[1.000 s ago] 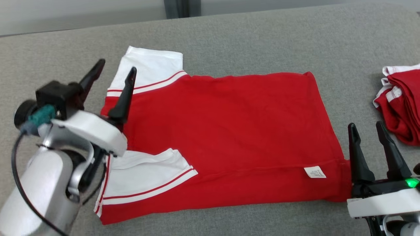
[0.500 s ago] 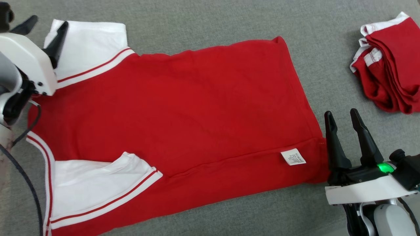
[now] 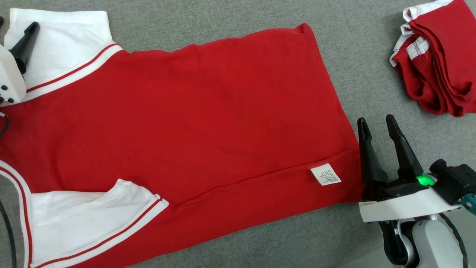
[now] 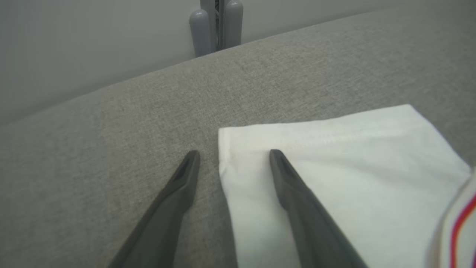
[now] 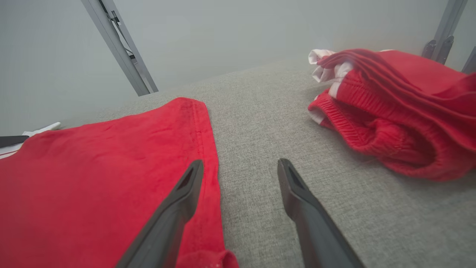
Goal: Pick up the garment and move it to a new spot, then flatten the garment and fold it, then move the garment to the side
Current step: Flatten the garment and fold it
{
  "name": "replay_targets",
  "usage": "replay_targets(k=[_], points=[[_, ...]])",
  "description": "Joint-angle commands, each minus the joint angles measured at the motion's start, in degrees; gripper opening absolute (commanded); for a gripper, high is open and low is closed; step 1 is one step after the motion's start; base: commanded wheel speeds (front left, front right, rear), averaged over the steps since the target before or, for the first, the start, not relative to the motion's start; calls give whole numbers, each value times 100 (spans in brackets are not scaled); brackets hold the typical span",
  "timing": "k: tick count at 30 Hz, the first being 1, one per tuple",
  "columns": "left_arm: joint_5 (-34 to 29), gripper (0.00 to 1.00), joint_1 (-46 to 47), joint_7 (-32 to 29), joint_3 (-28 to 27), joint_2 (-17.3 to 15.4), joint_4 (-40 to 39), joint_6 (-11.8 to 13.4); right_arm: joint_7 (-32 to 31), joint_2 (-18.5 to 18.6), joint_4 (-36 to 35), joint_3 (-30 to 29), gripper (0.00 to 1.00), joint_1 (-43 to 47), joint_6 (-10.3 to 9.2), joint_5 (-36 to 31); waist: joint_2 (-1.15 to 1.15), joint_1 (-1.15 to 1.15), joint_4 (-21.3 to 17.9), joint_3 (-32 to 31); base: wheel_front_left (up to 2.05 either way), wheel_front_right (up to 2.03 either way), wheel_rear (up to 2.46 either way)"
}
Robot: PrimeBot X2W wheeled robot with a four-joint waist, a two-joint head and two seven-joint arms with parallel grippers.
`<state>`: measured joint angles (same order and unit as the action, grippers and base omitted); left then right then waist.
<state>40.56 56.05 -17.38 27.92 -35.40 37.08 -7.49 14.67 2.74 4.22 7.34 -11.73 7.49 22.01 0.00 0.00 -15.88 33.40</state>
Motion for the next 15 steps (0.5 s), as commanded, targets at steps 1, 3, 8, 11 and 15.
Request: replay_targets(k=[1, 3, 8, 11, 15], points=[[64, 78, 42, -36, 75, -39, 98, 7, 36, 30, -1, -35, 100, -88, 1, 5, 0, 0, 5, -1, 0, 0, 0], [155, 0, 79, -7, 192, -39, 152, 6, 39, 31, 5, -62, 100, -186, 1, -3, 0, 0, 16, -11, 0, 0, 0], [356, 0, 196, 218, 470, 14, 142, 6, -160, 32, 32, -282, 100, -692, 1, -242, 0, 0, 170, -95, 0, 0, 0], [402, 0, 287, 380, 681, 146, 85, 5, -334, 145, 104, -410, 100, -1132, 1, -389, 0, 0, 366, -133, 0, 0, 0], [422, 0, 476, 592, 974, 333, 21, 5, -716, 417, 505, -311, 100, -1789, 0, -276, 0, 0, 678, -132, 0, 0, 0]])
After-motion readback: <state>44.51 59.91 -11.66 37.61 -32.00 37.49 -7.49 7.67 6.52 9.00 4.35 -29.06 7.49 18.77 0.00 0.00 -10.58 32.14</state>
